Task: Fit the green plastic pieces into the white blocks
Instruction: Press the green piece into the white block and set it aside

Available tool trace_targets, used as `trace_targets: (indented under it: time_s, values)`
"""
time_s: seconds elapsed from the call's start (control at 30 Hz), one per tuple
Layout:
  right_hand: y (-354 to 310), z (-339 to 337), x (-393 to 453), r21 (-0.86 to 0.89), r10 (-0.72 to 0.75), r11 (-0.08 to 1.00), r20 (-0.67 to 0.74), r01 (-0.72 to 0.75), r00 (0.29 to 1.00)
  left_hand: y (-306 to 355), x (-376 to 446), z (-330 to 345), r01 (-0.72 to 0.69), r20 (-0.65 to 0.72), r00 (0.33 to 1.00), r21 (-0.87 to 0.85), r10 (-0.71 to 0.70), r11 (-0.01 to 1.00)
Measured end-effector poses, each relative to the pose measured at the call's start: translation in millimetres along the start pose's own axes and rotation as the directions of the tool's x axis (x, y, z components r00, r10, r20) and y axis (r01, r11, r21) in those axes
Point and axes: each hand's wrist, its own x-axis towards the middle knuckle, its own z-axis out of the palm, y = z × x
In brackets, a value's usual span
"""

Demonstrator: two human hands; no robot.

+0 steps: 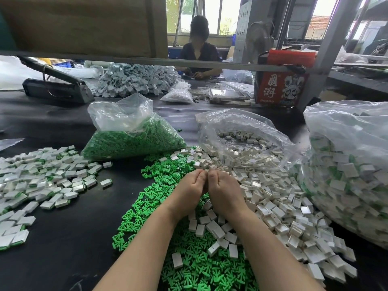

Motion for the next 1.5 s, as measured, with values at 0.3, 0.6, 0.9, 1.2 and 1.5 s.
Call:
trace_targets:
  time_s: [0.3, 0.6, 0.9, 1.2, 1.5]
  values:
    - [4, -2, 2, 0.105, 0.059, 0.993, -0.003, -0.058, 0.998, 4, 0, -2, 0.002, 0.031, 1.0, -0.055, 0.0, 0.998]
    - [0, -10, 5, 0.616, 0.189, 0.779, -0.057, -0.114, 0.98, 9, -5, -16, -0.033, 0.048, 0.998, -0.11, 0.038, 0.993]
    - [1, -17, 4, 0.776, 0.136, 0.612, 0.085, -0.151, 0.987, 8, -7, -22, -0.007, 0.093, 0.995, -0.282, 0.035, 0.959]
    - [1, -16, 3, 0.719, 0.039, 0.687, 0.109, -0.106, 0.993, 1, -4, -21, 0.007, 0.084, 0.996, -0.181, 0.008, 0.983]
    - [-1, -16, 3, 0.681, -0.029, 0.727, 0.152, -0.083, 0.988, -2, -1, -22, 0.002, 0.08, 0.997, -0.179, 0.012, 0.984]
